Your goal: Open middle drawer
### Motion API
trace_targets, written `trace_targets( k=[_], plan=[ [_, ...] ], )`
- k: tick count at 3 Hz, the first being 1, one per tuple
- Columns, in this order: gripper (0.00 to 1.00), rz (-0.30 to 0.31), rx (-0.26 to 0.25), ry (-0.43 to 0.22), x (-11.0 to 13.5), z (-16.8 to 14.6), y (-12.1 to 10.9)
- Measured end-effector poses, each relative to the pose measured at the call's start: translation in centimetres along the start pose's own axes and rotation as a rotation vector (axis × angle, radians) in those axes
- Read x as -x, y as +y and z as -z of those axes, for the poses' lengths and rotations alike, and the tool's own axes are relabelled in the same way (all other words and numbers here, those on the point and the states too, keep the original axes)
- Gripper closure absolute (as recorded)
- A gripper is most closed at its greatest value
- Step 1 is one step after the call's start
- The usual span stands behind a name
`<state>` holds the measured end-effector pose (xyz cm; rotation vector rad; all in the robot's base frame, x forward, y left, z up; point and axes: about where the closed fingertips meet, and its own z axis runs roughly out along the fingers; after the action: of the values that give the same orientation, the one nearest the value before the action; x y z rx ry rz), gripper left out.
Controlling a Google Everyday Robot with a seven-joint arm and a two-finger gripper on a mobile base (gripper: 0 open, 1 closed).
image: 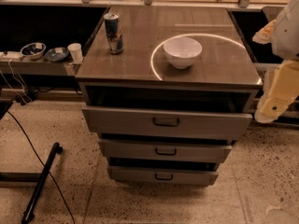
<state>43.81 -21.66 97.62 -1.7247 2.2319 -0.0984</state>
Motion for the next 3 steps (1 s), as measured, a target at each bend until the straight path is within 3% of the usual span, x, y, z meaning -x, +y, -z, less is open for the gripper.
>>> trace_targets(
  k=[2,3],
  plan=[
    [0.00,0.004,-0.001,-0.018,0.0,-0.2,-0.1],
    [0.00,0.013,0.052,-0.103,-1.0,-4.2,1.0]
  ],
)
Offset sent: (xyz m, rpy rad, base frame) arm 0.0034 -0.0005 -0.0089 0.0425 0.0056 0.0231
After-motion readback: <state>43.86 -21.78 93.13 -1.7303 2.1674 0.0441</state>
